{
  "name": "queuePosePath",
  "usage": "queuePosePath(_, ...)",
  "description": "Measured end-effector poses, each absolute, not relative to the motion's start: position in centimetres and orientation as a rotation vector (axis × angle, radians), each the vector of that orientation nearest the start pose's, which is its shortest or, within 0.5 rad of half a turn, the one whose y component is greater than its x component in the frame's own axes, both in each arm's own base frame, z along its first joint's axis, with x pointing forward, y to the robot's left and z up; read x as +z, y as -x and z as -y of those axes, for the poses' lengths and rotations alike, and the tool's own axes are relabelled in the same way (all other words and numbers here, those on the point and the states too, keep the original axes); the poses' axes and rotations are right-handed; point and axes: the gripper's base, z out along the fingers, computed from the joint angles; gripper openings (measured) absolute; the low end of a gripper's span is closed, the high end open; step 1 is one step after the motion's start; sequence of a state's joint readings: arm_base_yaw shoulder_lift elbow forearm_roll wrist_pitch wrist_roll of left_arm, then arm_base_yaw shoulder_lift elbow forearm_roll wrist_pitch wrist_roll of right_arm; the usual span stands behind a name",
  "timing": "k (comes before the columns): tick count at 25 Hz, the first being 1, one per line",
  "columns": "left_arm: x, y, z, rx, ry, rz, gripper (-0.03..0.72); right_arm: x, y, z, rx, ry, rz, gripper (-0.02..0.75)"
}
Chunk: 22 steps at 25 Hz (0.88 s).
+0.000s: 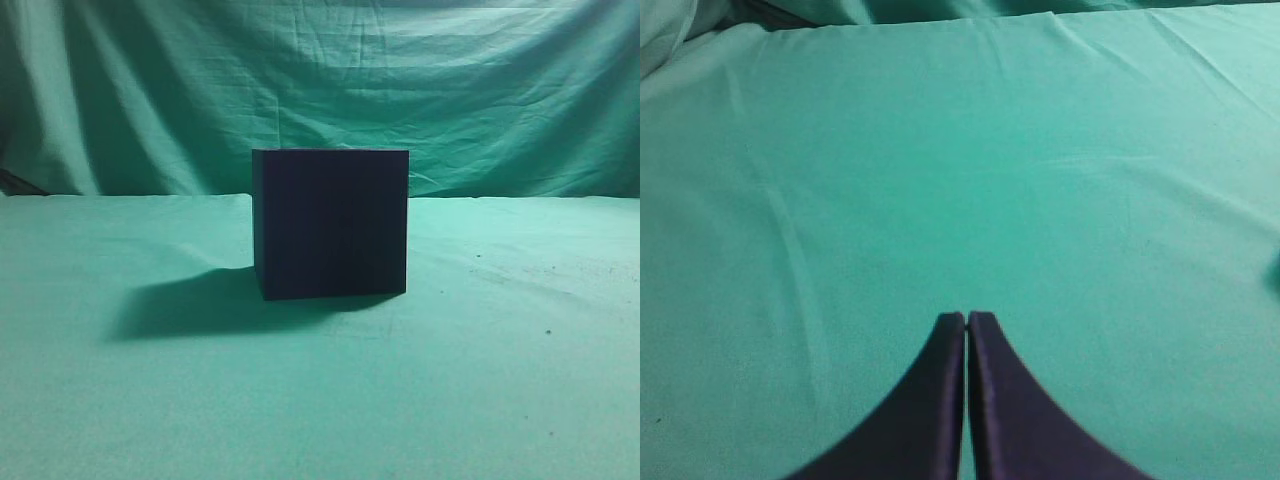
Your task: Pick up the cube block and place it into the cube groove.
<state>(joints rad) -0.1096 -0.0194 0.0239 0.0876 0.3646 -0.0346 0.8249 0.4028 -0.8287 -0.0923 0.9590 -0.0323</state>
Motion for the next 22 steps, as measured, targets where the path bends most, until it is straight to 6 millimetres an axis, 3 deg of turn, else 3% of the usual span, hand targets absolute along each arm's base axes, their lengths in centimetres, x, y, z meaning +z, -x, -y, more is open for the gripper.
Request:
queuePosePath(7, 17.3, -5.2, 0.3, -0.015, -0.123, -1.847, 0.000, 33.7, -3.7, -2.2, 0.334, 0.629, -1.653, 0.046)
queuePosePath(13, 17.3, -5.2, 0.3, -0.015, -0.123, -1.847, 0.000, 28.6, -3.9, -1.6, 0.259, 0.368, -1.549, 0.046)
queuePosePath(17, 17.3, -5.2, 0.3, -0.015, -0.123, -1.847, 0.000, 24.7, -4.2, -1.2, 0.194, 0.231, -1.597, 0.046)
queuePosePath(22, 17.3, -5.2, 0.3, -0.015, -0.123, -1.847, 0.000, 20.3, -5.1, -1.3, 0.167, 0.213, -1.711, 0.046)
